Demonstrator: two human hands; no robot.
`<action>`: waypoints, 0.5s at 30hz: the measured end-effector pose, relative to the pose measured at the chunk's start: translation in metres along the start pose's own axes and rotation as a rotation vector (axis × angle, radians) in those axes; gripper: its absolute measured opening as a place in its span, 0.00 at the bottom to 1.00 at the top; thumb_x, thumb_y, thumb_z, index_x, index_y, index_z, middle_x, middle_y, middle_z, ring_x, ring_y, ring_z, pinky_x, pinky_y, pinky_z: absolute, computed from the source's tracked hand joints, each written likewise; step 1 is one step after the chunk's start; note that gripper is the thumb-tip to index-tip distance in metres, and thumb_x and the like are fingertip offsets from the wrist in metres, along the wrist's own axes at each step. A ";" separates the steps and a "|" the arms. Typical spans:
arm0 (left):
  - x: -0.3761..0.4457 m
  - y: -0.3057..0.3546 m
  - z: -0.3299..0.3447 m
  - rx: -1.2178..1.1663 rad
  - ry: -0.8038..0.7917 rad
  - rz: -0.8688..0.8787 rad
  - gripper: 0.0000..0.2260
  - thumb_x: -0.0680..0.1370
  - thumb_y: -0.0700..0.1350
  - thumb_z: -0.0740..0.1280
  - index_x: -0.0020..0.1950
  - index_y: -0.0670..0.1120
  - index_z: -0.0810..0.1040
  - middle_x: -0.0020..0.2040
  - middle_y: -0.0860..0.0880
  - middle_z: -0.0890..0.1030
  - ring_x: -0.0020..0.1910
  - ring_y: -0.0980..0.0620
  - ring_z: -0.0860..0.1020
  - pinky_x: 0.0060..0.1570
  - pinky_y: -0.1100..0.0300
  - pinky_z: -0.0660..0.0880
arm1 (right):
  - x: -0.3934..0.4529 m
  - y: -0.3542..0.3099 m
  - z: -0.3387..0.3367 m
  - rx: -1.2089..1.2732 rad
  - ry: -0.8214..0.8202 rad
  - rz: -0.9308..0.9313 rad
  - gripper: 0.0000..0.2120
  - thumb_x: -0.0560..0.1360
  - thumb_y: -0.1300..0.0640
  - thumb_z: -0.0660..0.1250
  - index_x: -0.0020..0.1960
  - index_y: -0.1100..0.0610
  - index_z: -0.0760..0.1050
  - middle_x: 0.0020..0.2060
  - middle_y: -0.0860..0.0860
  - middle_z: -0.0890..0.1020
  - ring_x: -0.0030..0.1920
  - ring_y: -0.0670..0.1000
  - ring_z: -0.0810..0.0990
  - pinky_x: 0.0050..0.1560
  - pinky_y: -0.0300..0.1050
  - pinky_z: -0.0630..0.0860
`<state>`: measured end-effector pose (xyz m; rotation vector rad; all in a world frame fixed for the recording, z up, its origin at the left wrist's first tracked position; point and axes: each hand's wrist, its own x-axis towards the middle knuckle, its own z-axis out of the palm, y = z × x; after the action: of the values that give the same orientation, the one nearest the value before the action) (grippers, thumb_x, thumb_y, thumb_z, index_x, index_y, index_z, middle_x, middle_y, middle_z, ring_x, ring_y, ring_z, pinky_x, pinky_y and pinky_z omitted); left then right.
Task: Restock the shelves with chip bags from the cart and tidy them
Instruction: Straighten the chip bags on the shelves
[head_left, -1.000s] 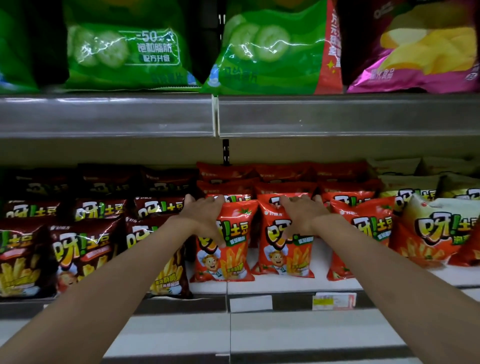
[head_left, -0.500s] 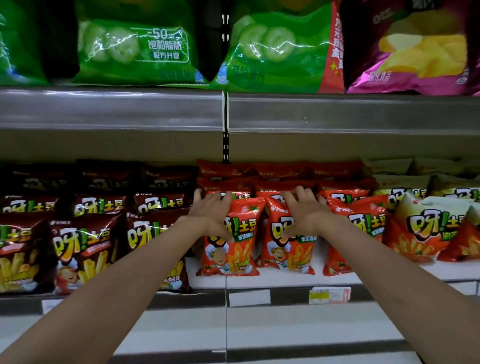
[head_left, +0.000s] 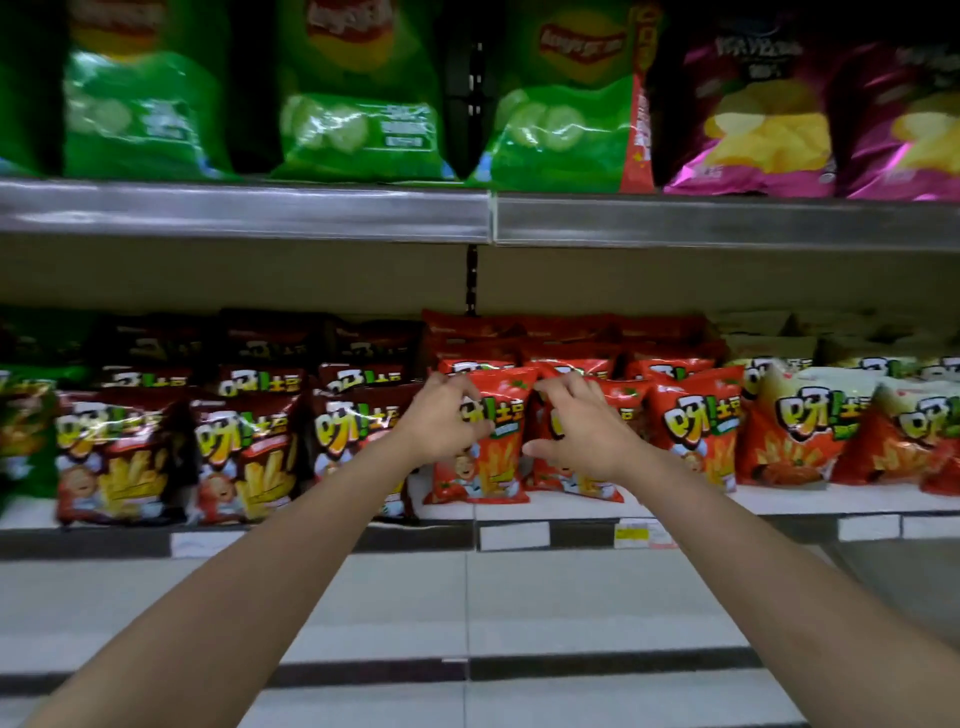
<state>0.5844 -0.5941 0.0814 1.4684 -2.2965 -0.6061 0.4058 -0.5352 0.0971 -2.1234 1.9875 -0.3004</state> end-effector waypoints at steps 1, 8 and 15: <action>-0.007 -0.003 -0.003 0.009 -0.011 0.010 0.18 0.76 0.50 0.70 0.62 0.45 0.72 0.57 0.46 0.67 0.58 0.46 0.72 0.52 0.62 0.67 | -0.002 -0.009 0.001 0.014 -0.004 -0.020 0.36 0.75 0.46 0.68 0.76 0.53 0.55 0.71 0.53 0.60 0.72 0.54 0.57 0.70 0.54 0.63; -0.051 -0.058 -0.057 0.037 0.015 -0.048 0.14 0.77 0.49 0.69 0.59 0.45 0.76 0.56 0.47 0.74 0.57 0.49 0.73 0.50 0.61 0.68 | 0.004 -0.084 0.006 0.051 -0.089 -0.163 0.29 0.78 0.44 0.64 0.74 0.55 0.61 0.71 0.53 0.63 0.72 0.54 0.61 0.69 0.50 0.64; -0.058 -0.141 -0.113 0.048 0.088 -0.180 0.10 0.79 0.45 0.66 0.57 0.41 0.78 0.55 0.44 0.80 0.56 0.47 0.77 0.52 0.58 0.73 | 0.057 -0.146 0.020 0.019 -0.099 -0.243 0.25 0.79 0.45 0.62 0.72 0.56 0.66 0.69 0.53 0.66 0.70 0.54 0.65 0.68 0.48 0.65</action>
<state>0.7722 -0.6120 0.0992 1.7021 -2.1417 -0.5268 0.5552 -0.5822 0.1209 -2.3214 1.6682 -0.2469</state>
